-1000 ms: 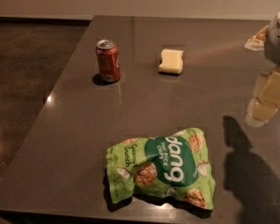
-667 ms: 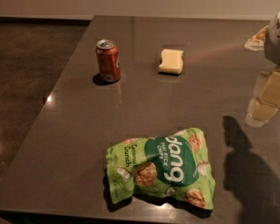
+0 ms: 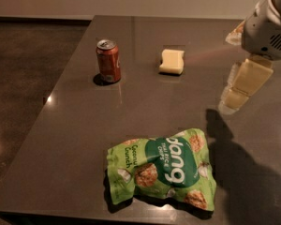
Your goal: Pick coke can
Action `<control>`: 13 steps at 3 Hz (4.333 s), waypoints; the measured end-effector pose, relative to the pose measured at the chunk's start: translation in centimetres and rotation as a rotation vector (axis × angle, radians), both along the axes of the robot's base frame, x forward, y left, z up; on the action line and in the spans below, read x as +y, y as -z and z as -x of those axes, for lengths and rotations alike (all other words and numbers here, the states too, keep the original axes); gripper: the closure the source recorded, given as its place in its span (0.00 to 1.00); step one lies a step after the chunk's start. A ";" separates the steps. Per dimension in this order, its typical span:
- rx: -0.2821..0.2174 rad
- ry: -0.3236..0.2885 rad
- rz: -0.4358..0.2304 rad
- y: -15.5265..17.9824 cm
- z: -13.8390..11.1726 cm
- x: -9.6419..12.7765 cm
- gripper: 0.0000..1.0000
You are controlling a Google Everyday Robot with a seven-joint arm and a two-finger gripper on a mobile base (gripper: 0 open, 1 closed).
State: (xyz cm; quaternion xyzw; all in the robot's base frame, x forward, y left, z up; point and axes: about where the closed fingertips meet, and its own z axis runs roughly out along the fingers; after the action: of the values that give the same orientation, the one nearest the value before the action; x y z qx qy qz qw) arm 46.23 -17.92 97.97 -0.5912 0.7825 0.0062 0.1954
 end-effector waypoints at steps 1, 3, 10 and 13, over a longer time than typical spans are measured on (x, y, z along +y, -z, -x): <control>-0.028 0.006 -0.094 -0.2 -1.7 4.2 0.00; -0.103 0.035 -0.249 0.5 -5.9 13.9 0.00; -0.058 0.367 -0.414 6.9 -19.5 25.5 0.00; -0.053 0.381 -0.435 7.7 -21.2 26.0 0.41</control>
Offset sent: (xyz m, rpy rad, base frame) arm 0.0680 0.1533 -0.0066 0.2873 -0.1114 -0.0473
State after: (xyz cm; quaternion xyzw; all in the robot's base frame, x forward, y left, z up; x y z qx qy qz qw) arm 67.39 8.07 90.29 -0.3777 0.8543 0.1216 0.3359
